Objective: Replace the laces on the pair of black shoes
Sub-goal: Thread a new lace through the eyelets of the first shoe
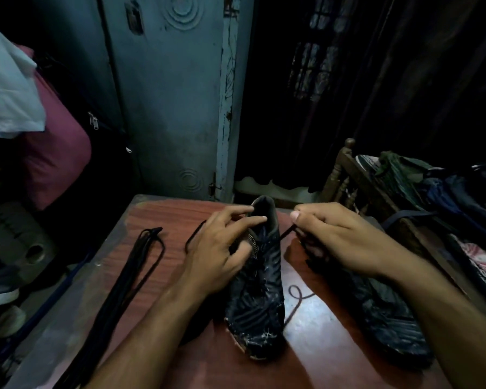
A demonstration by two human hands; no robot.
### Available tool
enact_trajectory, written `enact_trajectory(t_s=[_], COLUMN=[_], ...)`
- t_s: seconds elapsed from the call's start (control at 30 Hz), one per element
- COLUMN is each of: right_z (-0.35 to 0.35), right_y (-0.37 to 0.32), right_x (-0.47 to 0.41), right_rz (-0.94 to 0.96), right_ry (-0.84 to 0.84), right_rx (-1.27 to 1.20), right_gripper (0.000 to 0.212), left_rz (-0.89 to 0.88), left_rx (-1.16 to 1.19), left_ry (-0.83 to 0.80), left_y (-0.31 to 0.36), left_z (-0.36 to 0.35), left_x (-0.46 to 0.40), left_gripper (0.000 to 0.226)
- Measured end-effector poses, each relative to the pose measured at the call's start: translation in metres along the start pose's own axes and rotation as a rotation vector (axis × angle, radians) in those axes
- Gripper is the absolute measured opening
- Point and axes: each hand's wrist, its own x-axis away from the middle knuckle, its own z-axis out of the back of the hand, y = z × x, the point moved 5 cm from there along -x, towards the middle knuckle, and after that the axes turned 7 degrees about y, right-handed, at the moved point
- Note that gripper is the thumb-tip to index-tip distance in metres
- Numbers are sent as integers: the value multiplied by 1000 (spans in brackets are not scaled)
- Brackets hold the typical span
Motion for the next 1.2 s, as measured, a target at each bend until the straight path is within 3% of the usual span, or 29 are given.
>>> enact_trajectory(t_s=[0.1, 0.2, 0.3, 0.4, 0.57, 0.7, 0.9, 1.07, 1.13, 1.2], right_z=[-3, -3, -6, -15, -17, -18, -25, -13, -17, -30], right_y=[-18, -37, -49, -51, -36, 13, 65, 75, 71, 58], right_x=[8, 12, 14, 13, 12, 21, 35, 35, 32, 24], right_rz=[-23, -42, -31, -34, -42, -198, -286, -337, -345, -286], right_ry=[27, 56, 39, -3, 23, 185, 455, 691, 658, 513], right_rx=[-252, -513, -595, -561, -411, -512, -432, -623, -664, -627], right_gripper=[44, 42, 38, 34, 35, 39, 41, 41, 40, 41], left_rz=[-4, 122, 224, 261, 328, 344, 353, 282, 287, 289], left_rx=[214, 553, 895, 1035, 1014, 1053, 991, 954, 851, 674], left_ry=[-47, -82, -84, -121, -161, -253, -476, -475, -429, -265], left_y=[19, 26, 36, 40, 36, 19, 7, -13, -10, 2], left_z=[2, 5, 12, 17, 25, 36, 43, 42, 33, 28], left_x=[3, 2, 0, 1, -1, 0, 8, 5, 3, -1], left_gripper=[45, 45, 41, 53, 36, 20, 32, 39, 52, 56])
